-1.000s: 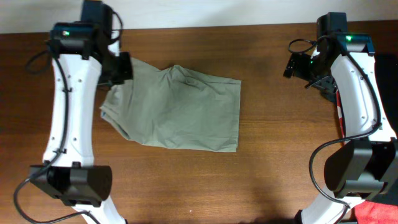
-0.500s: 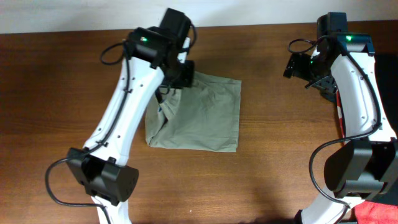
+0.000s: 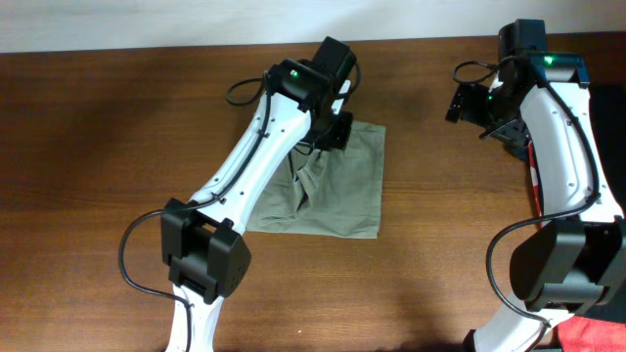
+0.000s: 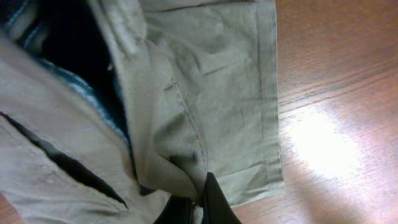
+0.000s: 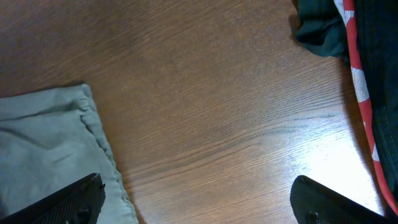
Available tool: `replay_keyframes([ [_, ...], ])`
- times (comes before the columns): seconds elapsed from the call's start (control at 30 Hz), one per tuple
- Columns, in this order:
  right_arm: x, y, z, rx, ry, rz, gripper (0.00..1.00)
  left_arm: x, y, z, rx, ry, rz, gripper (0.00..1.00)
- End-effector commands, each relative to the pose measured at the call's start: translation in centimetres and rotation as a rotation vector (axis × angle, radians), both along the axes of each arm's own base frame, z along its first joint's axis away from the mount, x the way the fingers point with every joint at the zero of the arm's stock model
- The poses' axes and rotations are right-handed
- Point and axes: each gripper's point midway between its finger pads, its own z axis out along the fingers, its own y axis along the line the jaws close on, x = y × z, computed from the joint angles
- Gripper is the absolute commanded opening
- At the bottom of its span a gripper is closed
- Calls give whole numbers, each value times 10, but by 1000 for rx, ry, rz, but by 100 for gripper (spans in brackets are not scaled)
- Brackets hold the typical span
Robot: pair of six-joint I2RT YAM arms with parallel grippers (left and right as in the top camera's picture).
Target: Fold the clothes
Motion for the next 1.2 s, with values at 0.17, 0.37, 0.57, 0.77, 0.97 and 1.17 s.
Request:
replay_keyframes([
  [0.17,-1,-1,-2,-7,7,5,99,-6,-12,12,-60,5,-27,1],
  [0.37,-1,-1,-2,-7,7,5,99,12,43,37,40,-62,100,1],
  [0.57,-1,-1,-2,-7,7,5,99,20,130,71,255,-159,338,1],
  [0.77,-1,-1,-2,-7,7,5,99,15,211,105,420,-227,503,1],
  [0.97,-1,-1,-2,-7,7,5,99,8,233,163,365,-357,584,1],
  [1.17,-1,-1,-2,-7,7,5,99,-5,240,214,314,-477,614,1],
])
